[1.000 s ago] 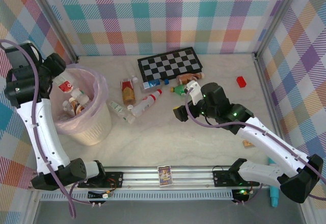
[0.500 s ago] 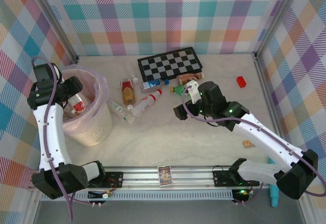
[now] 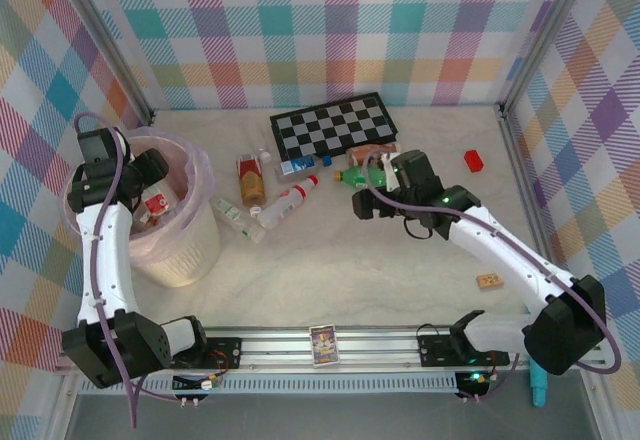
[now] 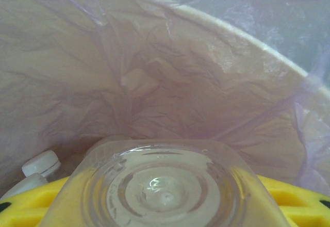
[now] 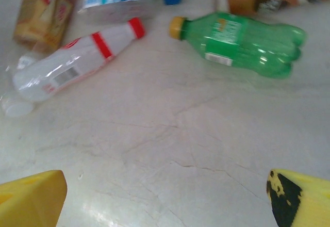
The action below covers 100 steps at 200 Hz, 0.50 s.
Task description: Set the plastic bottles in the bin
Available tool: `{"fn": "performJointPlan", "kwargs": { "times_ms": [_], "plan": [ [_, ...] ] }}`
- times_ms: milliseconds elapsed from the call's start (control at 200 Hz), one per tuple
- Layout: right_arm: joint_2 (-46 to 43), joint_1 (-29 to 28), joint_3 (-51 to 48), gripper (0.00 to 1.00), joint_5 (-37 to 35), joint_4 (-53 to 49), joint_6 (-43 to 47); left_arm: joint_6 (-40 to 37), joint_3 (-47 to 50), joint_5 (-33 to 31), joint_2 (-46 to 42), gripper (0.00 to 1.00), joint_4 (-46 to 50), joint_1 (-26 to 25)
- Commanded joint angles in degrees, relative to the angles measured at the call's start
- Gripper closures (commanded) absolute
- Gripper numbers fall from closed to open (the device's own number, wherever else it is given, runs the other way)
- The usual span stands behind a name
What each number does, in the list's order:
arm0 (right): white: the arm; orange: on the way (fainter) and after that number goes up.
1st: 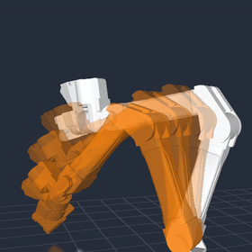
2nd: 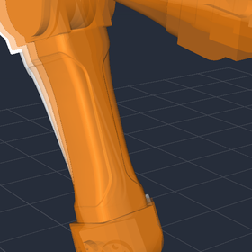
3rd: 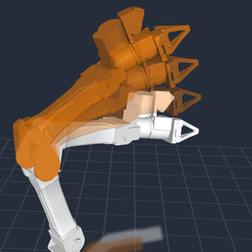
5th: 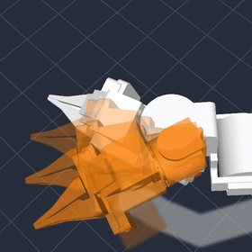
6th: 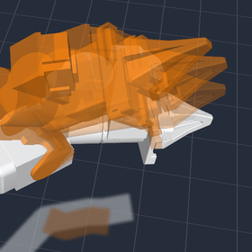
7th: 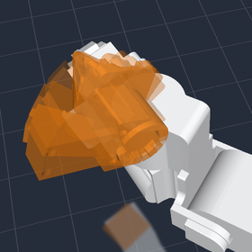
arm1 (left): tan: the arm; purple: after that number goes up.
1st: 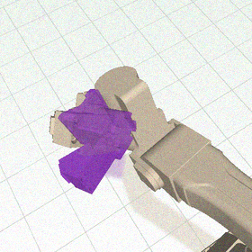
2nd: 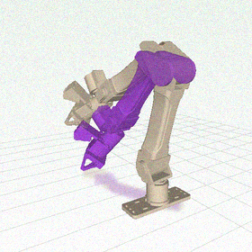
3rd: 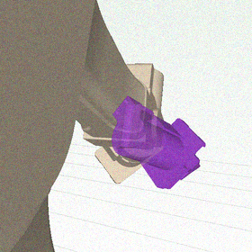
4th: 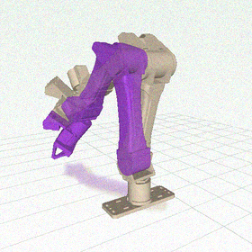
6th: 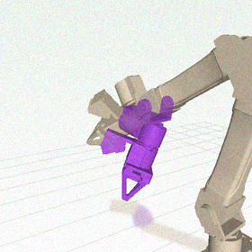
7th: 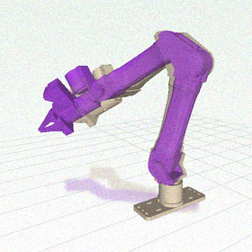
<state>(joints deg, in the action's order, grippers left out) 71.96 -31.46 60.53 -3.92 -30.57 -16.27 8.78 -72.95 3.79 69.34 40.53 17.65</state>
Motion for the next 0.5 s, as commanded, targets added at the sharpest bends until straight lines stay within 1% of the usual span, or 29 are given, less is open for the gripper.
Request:
{"fn": "performJointPlan", "kwargs": {
  "times_ms": [0, 95, 180, 290, 495],
  "plan": [
    [1.1, 3.39, 1.36, 0.01, 2.08, -1.69, -8.45, -0.04, -0.67, 0.25, 1.94, 0.34, 5.97, -0.68],
    [2.31, 5.44, 0.38, 0.01, 2.73, 0.22, -11.31, -1.06, -3.31, -0.49, 1.49, 0.22, 7.92, -0.77],
    [3.93, 7.02, 0.68, 0.01, 2.57, 0.81, -16.32, -2.02, -5.51, -0.72, 0.8, 0.11, 9.89, -0.73],
    [6.07, 8.42, 1.66, 0.01, 1.4, 0.57, -23.82, -3.68, -7.94, -0.61, -0.18, 0.01, 12.45, -0.72],
    [11.82, 10.08, 5.3, 0.01, 0.69, -3.11, -36.89, -5.59, -12.46, -0.88, -1.91, 0.0, 16.83, -0.73]
  ]
}}
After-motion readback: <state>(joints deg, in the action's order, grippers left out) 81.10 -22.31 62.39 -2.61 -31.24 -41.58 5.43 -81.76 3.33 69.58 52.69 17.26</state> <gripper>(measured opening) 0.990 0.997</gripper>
